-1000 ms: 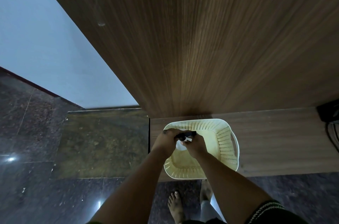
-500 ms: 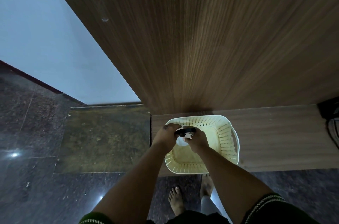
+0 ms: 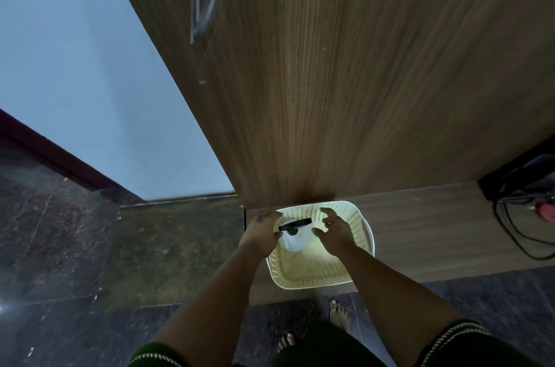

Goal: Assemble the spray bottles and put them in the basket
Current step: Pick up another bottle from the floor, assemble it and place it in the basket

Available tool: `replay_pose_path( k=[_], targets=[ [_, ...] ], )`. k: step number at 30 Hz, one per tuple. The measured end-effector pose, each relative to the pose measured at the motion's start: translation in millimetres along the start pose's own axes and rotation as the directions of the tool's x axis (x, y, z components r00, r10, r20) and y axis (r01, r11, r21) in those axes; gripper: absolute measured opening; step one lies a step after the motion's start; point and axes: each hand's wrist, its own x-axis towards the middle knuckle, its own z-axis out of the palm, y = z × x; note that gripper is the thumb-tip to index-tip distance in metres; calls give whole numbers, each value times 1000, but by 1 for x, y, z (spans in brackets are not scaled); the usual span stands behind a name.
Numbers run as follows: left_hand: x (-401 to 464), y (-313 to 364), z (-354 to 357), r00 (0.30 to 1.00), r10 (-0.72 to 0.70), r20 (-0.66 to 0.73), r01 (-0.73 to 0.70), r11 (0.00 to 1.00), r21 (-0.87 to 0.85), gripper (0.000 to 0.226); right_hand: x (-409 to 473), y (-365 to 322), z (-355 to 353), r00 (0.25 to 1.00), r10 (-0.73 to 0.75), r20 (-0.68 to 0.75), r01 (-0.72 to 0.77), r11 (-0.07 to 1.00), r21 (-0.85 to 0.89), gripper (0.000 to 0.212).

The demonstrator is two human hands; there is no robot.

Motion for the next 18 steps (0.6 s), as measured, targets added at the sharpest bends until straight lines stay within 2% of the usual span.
replay_pose_path(
  k=[3,10,12,16,18],
  targets=[
    [-7,12,-18,997,77,-30,-76,996,56,41,-17,-12,-16,998,-63,-30,61,996,-58,62],
    [-28,37,-70,977,112,-184,-104,993,50,55,-48,-51,-53,975,-208,-76,190,963,-193,57],
    [-35,38,-83,968,97,-233,-85,995,61,56,-52,-65,-62,962,-256,-95,216,925,-313,58],
    [-54,46,-88,922,-1,-387,27,998,61,56,-57,-91,-69,917,-368,-153,291,881,-372,59],
    [-63,46,-84,887,74,-455,17,981,194,56,-59,-104,-67,887,-438,-144,347,840,-418,58]
  ],
)
